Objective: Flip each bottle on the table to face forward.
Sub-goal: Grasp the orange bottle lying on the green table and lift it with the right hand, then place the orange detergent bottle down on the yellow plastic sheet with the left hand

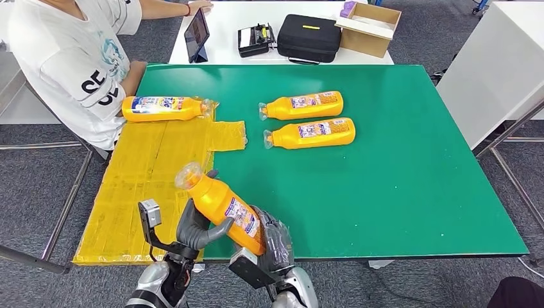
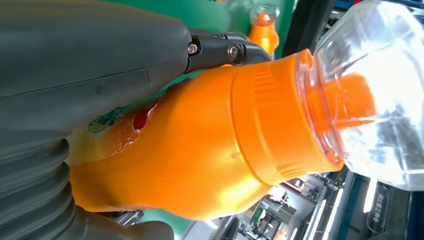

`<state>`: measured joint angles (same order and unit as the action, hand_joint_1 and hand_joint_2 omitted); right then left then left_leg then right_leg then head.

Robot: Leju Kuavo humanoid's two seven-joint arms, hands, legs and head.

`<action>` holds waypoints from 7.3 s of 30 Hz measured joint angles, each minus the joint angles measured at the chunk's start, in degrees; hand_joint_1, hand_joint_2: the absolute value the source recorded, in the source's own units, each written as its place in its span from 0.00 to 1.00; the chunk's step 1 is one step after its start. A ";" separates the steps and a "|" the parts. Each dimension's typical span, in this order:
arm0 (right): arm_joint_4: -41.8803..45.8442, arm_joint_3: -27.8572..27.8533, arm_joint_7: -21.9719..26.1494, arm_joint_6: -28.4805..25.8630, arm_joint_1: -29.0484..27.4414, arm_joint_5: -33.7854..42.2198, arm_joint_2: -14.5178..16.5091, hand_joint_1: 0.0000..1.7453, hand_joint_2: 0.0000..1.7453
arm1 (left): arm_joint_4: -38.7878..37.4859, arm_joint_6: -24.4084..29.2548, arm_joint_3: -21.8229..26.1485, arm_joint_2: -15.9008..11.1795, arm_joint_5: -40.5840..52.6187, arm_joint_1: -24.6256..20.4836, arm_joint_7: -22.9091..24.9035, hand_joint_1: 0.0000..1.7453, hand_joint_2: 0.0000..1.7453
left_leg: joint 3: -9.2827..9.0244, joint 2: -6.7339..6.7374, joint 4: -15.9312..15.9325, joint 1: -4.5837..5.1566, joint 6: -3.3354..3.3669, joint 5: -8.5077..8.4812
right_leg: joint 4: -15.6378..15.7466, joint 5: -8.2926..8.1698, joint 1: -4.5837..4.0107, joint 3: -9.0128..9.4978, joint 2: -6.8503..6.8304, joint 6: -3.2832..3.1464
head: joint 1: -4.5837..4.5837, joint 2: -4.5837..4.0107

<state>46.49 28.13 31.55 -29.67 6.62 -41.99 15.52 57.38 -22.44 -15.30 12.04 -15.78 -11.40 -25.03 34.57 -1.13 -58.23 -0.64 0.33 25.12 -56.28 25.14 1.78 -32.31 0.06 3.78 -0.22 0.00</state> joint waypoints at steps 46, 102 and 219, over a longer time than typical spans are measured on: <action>-6.75 5.38 -2.31 -1.56 3.97 -3.22 0.78 0.00 1.00 | 0.46 -5.77 3.27 -0.67 -6.67 1.55 -1.78 1.00 1.00 | -0.06 0.07 0.00 -0.01 0.00 0.00 | 0.00 0.00 -0.01 0.02 0.01 0.00 | 0.00 0.00; 28.21 3.17 8.20 0.85 0.89 24.96 0.60 0.00 0.00 | 4.54 50.38 13.55 -5.39 43.95 -15.22 -6.24 1.00 1.00 | -0.01 -0.03 0.00 -0.01 -0.06 -0.11 | -0.04 -0.02 -0.02 0.03 -0.01 0.00 | 0.00 0.00; 18.06 10.81 -4.40 3.79 6.85 6.43 -0.24 0.00 1.00 | -13.58 61.78 20.41 -5.12 39.28 -20.23 -13.91 0.00 0.00 | -0.04 -0.07 0.00 -0.03 -0.10 -0.26 | -0.07 -0.05 -0.04 0.06 -0.05 -0.01 | 0.01 0.00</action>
<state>64.56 38.94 27.14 -25.88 13.46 -35.56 15.29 43.81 39.34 5.11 6.92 23.50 -31.63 -38.94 34.53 -1.20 -58.23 -0.67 0.23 24.86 -56.35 25.09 1.75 -32.24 0.01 3.77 -0.21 0.00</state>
